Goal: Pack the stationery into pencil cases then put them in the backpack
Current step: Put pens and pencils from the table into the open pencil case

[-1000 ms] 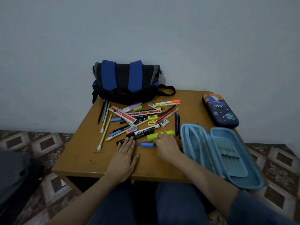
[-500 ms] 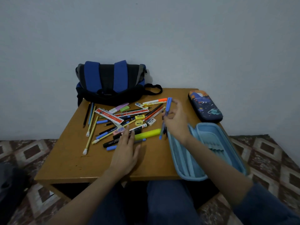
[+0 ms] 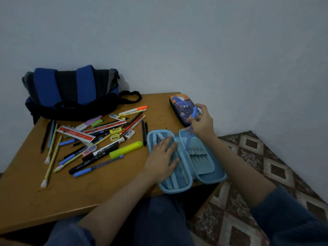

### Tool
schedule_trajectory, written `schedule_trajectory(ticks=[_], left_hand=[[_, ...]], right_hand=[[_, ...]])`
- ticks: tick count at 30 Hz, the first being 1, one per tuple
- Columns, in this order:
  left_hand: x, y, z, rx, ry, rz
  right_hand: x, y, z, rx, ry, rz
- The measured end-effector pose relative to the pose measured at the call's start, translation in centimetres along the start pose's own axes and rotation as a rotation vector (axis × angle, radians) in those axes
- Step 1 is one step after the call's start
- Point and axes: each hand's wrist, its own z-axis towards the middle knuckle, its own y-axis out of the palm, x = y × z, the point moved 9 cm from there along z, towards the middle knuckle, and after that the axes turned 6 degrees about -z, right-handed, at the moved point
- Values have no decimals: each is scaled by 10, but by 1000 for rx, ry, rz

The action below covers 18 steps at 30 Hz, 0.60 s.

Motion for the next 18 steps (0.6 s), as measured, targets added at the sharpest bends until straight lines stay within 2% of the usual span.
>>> schedule_trajectory(ticks=[4, 6, 14, 18], left_hand=[[-9, 28, 3, -177, -45, 72], [-15, 36, 1, -214, -64, 119], [-22, 33, -5, -181, -32, 164], [-24, 32, -10, -170, -33, 185]], right_hand=[[17, -6, 8, 5, -2, -82], [23, -7, 11, 20, -6, -93], [30, -3, 24, 58, 4, -86], [27, 12, 25, -12, -1, -101]])
